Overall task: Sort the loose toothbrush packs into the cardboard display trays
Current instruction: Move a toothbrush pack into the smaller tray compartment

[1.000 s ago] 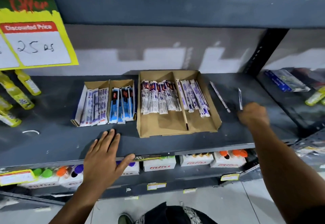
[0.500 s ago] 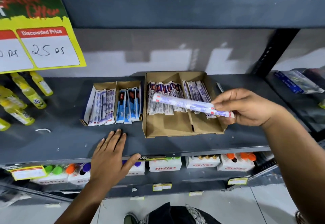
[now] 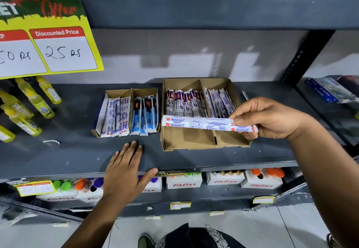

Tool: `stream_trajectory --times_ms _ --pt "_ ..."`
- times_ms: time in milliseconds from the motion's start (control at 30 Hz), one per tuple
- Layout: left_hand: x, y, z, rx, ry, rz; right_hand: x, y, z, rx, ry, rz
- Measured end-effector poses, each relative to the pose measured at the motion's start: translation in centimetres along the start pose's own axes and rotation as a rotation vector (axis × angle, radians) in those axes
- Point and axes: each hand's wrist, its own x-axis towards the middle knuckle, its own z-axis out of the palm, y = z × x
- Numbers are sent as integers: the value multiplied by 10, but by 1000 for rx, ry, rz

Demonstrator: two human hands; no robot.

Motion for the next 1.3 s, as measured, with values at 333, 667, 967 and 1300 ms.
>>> stream_trajectory --times_ms 333,667,967,1300 --pt "0 -1 1 0 7 -2 2 4 -3 -2 -40 10" --pt "0 0 3 -6 21 9 3 4 -2 -2 -2 17" --pt "0 1 3 -6 41 18 31 9 21 -21 -53 21" --pt "-3 -4 4 -5 39 87 183 8 140 -36 248 87"
